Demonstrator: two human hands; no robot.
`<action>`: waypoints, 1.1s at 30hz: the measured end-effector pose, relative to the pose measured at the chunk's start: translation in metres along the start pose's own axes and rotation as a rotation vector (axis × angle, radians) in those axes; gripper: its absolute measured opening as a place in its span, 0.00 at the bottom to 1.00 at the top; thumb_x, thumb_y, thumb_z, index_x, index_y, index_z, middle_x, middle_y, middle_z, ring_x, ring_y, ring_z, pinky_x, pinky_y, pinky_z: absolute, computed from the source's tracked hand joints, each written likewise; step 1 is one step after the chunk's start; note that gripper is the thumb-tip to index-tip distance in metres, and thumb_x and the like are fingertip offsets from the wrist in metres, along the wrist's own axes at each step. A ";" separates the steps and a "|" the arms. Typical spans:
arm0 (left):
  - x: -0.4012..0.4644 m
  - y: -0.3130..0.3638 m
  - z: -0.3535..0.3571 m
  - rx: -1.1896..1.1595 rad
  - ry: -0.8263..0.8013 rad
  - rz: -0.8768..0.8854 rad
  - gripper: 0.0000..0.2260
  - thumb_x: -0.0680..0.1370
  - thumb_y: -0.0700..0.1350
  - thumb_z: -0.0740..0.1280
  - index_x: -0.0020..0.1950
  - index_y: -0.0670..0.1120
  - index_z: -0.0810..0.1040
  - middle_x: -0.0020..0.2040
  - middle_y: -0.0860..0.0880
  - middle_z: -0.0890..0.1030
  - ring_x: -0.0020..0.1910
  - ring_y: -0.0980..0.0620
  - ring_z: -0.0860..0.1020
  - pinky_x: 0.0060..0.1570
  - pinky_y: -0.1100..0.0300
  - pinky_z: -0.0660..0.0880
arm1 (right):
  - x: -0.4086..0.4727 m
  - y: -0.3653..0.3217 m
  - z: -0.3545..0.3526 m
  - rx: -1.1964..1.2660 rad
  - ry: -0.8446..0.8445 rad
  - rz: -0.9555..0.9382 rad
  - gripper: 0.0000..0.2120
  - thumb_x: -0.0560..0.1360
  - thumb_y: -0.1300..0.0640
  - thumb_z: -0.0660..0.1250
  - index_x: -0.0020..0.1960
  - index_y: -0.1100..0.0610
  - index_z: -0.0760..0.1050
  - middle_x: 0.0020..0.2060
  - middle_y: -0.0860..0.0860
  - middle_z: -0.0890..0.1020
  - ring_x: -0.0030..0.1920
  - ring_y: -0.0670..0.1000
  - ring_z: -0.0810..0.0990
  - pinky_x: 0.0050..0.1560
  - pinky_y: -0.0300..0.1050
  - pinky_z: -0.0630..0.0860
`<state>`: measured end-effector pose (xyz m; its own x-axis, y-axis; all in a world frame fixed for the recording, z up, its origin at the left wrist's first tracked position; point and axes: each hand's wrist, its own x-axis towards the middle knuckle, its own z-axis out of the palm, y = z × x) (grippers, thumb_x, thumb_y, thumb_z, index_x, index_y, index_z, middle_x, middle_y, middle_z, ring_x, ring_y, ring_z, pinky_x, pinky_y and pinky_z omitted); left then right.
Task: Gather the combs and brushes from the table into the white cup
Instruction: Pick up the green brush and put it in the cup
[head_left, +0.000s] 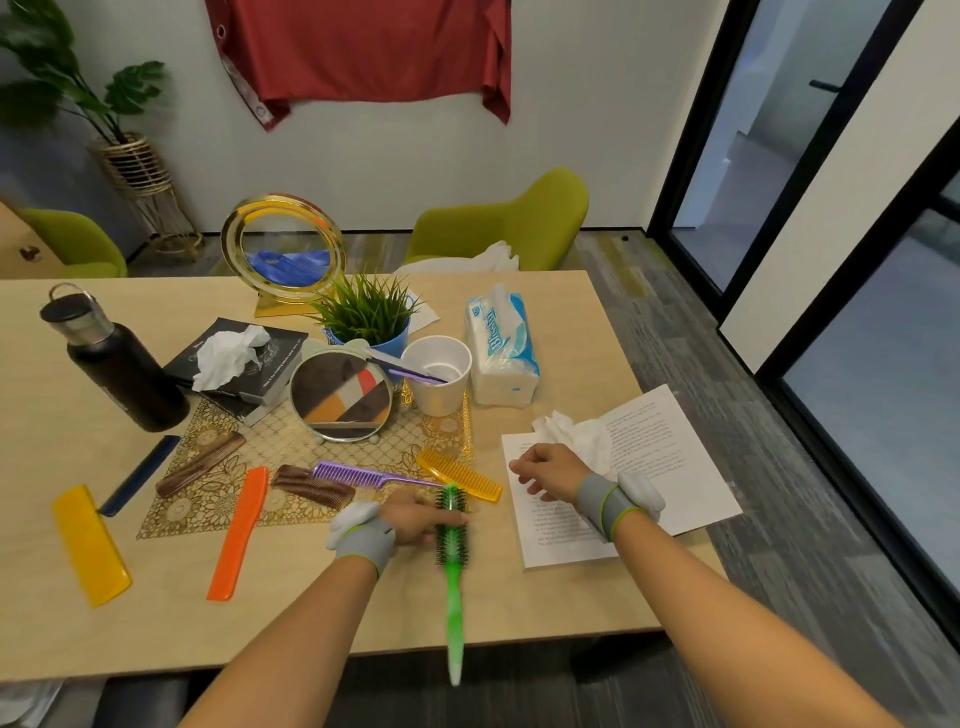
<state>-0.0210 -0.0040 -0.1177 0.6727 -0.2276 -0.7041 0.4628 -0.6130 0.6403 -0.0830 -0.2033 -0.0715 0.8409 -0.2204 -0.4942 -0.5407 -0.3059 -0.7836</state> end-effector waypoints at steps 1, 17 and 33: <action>-0.003 0.003 0.001 -0.077 -0.042 0.021 0.14 0.66 0.46 0.78 0.40 0.44 0.74 0.36 0.48 0.75 0.33 0.54 0.74 0.28 0.68 0.76 | 0.000 0.000 0.000 0.010 -0.012 0.004 0.11 0.75 0.52 0.64 0.35 0.53 0.69 0.38 0.50 0.77 0.35 0.46 0.74 0.35 0.39 0.70; -0.028 0.075 -0.010 -0.519 -0.267 0.328 0.04 0.75 0.38 0.67 0.46 0.46 0.80 0.40 0.53 0.85 0.44 0.57 0.80 0.49 0.65 0.74 | -0.006 -0.024 0.000 0.190 -0.328 -0.050 0.06 0.69 0.52 0.71 0.45 0.49 0.76 0.39 0.47 0.82 0.37 0.45 0.80 0.39 0.37 0.74; -0.016 0.060 -0.054 -0.591 -0.017 0.194 0.06 0.74 0.49 0.69 0.49 0.49 0.79 0.47 0.51 0.80 0.47 0.54 0.75 0.45 0.60 0.75 | 0.034 -0.100 -0.024 0.360 -0.052 -0.134 0.16 0.69 0.58 0.72 0.54 0.52 0.73 0.38 0.49 0.81 0.38 0.47 0.78 0.38 0.40 0.69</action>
<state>0.0276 0.0041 -0.0515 0.7696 -0.3080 -0.5594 0.5775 -0.0382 0.8155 -0.0006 -0.2022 -0.0017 0.9084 -0.1502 -0.3901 -0.3919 0.0185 -0.9198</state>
